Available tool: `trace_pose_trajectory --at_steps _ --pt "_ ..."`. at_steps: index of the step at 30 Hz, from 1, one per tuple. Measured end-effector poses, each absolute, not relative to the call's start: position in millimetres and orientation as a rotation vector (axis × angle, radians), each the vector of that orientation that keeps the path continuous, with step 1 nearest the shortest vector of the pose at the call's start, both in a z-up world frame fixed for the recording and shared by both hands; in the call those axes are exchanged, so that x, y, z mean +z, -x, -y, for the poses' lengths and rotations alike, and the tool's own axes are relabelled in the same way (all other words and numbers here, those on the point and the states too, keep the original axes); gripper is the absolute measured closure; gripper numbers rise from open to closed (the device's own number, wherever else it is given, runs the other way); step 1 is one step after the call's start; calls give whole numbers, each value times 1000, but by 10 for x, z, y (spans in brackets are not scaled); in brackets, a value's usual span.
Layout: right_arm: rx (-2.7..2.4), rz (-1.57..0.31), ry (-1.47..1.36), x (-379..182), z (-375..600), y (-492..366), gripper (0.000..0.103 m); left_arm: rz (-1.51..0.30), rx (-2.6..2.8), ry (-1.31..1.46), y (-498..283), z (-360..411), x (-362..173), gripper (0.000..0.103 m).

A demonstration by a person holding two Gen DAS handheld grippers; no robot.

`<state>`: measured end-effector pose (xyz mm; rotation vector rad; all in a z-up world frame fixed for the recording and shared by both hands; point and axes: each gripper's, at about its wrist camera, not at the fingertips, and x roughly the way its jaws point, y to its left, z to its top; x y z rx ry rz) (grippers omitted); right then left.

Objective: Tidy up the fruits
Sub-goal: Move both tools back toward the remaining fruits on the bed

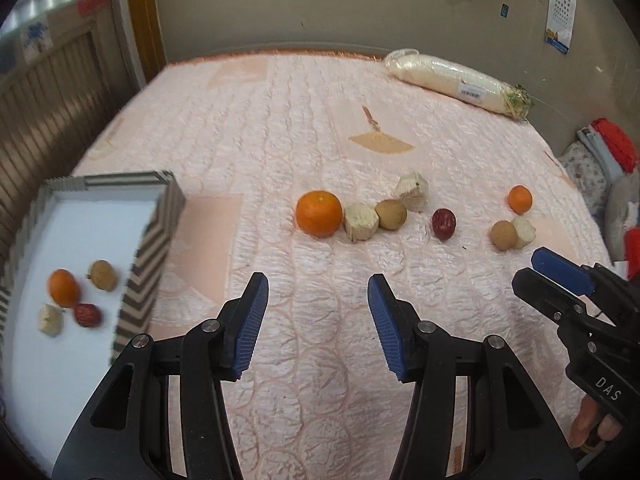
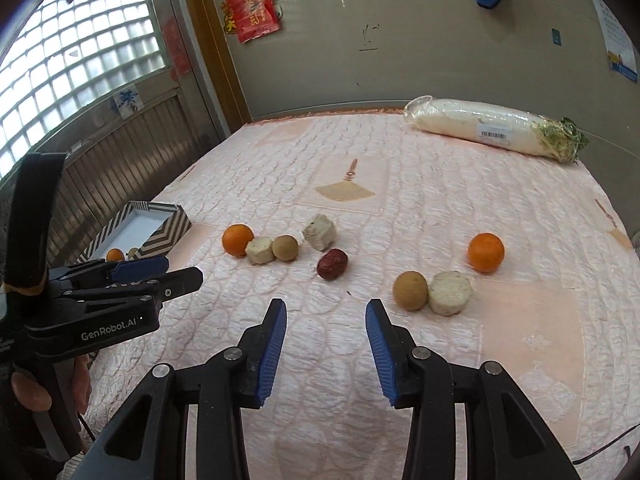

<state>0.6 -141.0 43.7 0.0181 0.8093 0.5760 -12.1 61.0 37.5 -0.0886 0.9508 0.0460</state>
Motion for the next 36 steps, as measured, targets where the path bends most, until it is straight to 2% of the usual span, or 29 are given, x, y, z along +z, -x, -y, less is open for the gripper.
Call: trace_pose_trajectory --at_steps 14,33,36 --pt "568 -812 -39 414 1491 -93 61 -1028 85 194 -381 -853 229 51" --pt "595 -822 -3 396 1348 -200 61 -1027 89 354 -694 -956 188 51" --pt "645 -802 47 406 1211 -243 61 -1017 74 332 -668 -943 194 58"
